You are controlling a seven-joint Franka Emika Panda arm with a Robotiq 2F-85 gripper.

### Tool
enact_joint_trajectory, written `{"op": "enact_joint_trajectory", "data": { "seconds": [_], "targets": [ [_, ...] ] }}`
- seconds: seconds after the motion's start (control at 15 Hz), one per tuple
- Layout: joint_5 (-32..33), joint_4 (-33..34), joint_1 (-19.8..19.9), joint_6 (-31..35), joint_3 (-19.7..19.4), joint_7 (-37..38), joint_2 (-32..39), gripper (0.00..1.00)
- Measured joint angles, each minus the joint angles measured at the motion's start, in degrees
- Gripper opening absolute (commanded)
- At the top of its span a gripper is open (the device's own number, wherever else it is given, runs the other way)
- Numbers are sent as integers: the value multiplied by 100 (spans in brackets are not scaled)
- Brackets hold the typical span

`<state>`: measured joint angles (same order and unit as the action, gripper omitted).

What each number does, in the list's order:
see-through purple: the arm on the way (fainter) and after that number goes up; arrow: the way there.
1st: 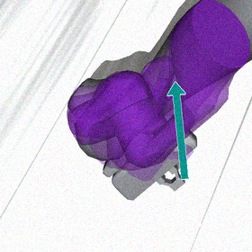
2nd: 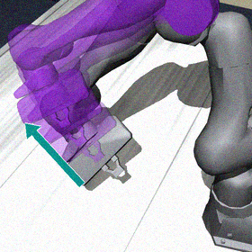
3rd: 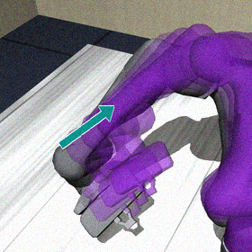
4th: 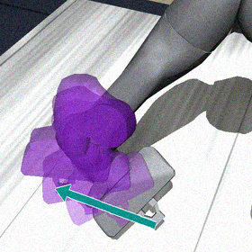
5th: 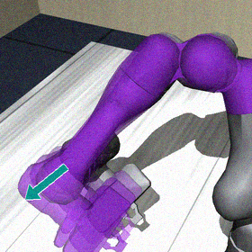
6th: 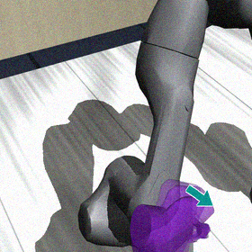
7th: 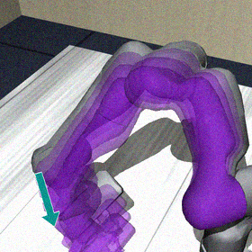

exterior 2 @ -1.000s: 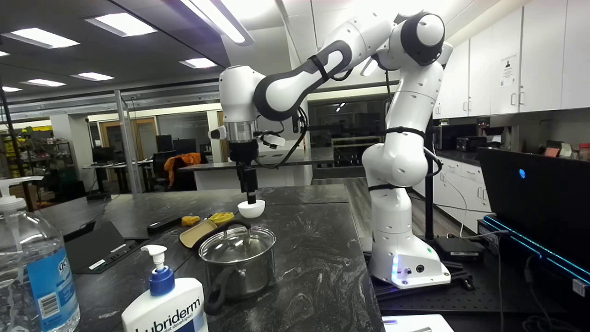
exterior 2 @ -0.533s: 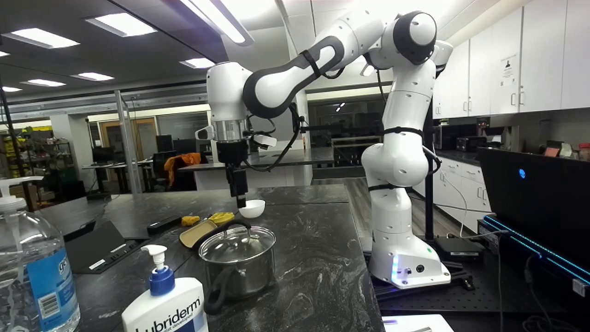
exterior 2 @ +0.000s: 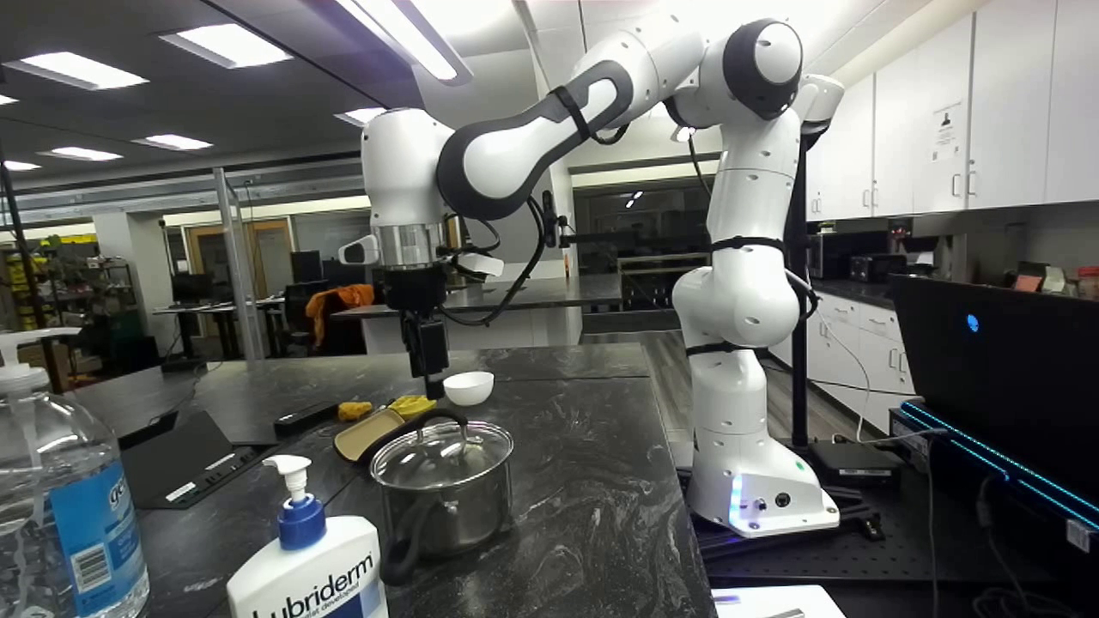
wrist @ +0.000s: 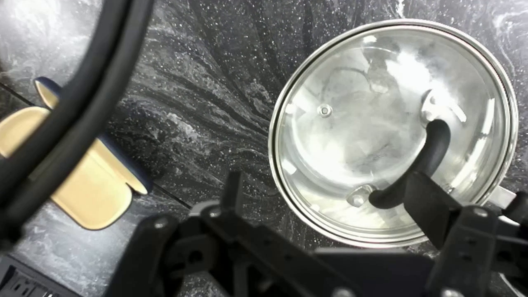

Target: Remove the glass lid from the silver pot.

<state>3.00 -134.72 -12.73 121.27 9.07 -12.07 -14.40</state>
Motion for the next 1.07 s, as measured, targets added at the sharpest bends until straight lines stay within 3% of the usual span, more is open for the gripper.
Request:
{"op": "enact_joint_trajectory", "data": {
  "seconds": [0.53, 1.07],
  "targets": [
    [-24, 376, -44, -54, 173, 147, 416, 100],
    [-149, 725, -57, -257, 298, 1068, 839, 100]
  ]
}}
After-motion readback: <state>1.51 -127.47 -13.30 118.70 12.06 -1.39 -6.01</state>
